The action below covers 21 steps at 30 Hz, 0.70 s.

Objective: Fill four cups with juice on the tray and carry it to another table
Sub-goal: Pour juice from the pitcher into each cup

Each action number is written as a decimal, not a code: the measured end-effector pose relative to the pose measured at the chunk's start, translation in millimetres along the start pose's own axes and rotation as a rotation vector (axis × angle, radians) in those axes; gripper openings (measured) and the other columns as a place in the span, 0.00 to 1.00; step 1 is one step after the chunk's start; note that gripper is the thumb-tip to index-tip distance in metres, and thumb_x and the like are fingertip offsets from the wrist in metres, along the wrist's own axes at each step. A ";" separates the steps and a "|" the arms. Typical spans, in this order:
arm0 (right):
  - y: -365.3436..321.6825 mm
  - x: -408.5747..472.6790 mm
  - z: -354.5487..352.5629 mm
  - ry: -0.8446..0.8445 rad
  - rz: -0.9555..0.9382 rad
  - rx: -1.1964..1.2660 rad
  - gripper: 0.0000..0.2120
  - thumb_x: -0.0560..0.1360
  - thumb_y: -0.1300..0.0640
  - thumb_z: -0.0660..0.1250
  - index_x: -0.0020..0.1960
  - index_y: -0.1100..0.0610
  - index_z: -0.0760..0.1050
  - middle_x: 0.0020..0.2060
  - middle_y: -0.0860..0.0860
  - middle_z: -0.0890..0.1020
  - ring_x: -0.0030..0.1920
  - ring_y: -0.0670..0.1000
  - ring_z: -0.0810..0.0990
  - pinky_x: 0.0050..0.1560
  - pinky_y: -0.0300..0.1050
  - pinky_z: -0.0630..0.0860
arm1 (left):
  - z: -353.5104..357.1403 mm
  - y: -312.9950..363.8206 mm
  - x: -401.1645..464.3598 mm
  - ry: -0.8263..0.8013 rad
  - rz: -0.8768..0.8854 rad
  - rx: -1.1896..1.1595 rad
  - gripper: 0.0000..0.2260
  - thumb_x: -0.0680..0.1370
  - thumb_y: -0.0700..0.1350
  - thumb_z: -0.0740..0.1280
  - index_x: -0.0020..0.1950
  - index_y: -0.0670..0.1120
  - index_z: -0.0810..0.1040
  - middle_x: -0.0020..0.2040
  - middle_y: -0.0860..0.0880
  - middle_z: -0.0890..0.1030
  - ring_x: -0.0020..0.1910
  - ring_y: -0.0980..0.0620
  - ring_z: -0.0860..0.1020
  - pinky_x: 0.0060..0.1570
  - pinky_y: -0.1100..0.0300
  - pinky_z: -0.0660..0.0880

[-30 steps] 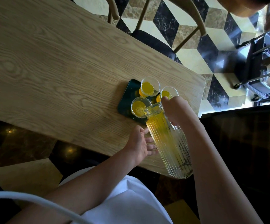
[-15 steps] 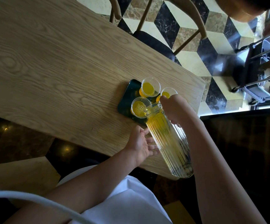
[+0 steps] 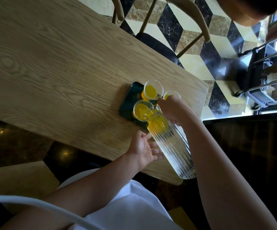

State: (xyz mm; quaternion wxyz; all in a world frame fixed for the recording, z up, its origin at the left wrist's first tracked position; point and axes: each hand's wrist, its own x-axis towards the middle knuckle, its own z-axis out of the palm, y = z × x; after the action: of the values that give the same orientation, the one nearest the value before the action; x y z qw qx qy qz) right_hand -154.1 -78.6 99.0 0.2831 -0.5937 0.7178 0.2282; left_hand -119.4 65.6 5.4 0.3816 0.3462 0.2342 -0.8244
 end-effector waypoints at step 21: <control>-32.9 8.4 -8.9 -0.087 -0.164 -0.092 0.18 0.84 0.56 0.55 0.35 0.55 0.64 0.33 0.53 0.69 0.31 0.51 0.67 0.31 0.42 0.66 | 16.0 5.0 -15.8 -0.068 0.038 -0.145 0.27 0.79 0.49 0.50 0.79 0.47 0.64 0.55 0.37 0.73 0.52 0.31 0.76 0.51 0.34 0.73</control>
State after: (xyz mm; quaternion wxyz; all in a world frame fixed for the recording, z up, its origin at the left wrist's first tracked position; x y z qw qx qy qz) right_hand -124.1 -96.9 100.1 0.3039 -0.6525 0.6426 0.2625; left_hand -114.3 59.6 27.0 0.4288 0.2939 0.2734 -0.8093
